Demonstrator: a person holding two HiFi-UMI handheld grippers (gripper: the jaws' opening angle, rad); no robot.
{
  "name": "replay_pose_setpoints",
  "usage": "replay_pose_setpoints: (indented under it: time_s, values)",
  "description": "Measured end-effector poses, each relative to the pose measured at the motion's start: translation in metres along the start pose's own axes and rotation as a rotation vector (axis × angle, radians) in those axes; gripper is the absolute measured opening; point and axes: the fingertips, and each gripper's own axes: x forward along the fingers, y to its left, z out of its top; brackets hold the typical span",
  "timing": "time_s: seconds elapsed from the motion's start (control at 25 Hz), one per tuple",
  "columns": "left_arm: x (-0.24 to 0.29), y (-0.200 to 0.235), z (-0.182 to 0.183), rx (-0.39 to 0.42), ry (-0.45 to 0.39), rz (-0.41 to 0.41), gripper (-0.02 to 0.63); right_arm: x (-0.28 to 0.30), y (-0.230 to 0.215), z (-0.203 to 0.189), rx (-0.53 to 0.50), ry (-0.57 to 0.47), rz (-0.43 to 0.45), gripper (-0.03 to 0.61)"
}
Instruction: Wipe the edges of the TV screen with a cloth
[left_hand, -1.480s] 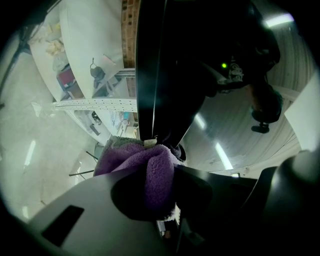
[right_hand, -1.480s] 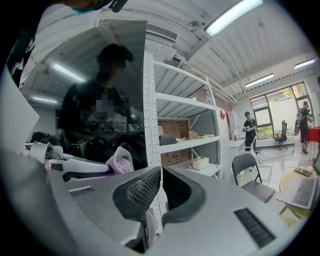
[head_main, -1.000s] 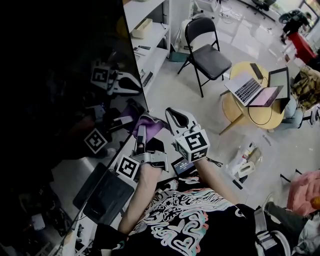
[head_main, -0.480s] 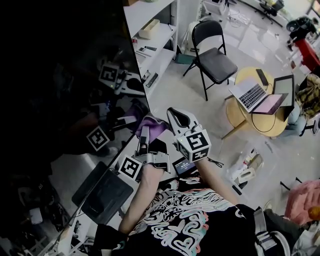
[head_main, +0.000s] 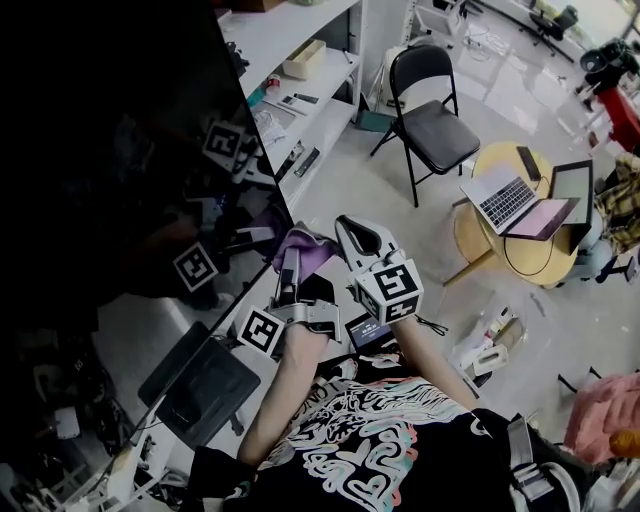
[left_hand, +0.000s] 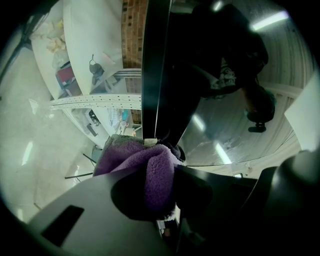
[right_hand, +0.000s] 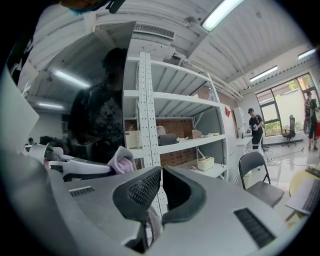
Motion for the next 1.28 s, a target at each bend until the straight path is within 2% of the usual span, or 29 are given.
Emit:
replay_pose_setpoints:
  time_s: [0.52, 0.8, 0.92, 1.08, 1.2, 1.28]
  values:
    - [-0.001, -0.003, 0.0, -0.011, -0.034, -0.027, 0.067, -0.003, 0.005, 0.006, -0.01, -0.005, 0.053, 0.035]
    - [0.004, 0.002, -0.002, 0.006, -0.019, -0.046, 0.067, -0.005, 0.0, 0.003, -0.011, -0.003, 0.071, 0.035]
    - [0.011, 0.004, -0.01, 0.012, 0.022, -0.055, 0.067, -0.01, -0.001, 0.003, -0.022, 0.003, 0.082, 0.035]
    - [0.026, -0.001, -0.041, 0.07, 0.085, -0.054, 0.066, -0.026, -0.016, 0.014, -0.035, -0.008, 0.1, 0.035]
    - [0.024, 0.0, -0.06, 0.153, 0.119, -0.04, 0.066, -0.037, -0.026, 0.013, -0.02, -0.011, 0.107, 0.035]
    - [0.016, 0.005, -0.061, 0.218, 0.135, -0.008, 0.064, -0.039, -0.026, 0.009, -0.015, -0.009, 0.107, 0.035]
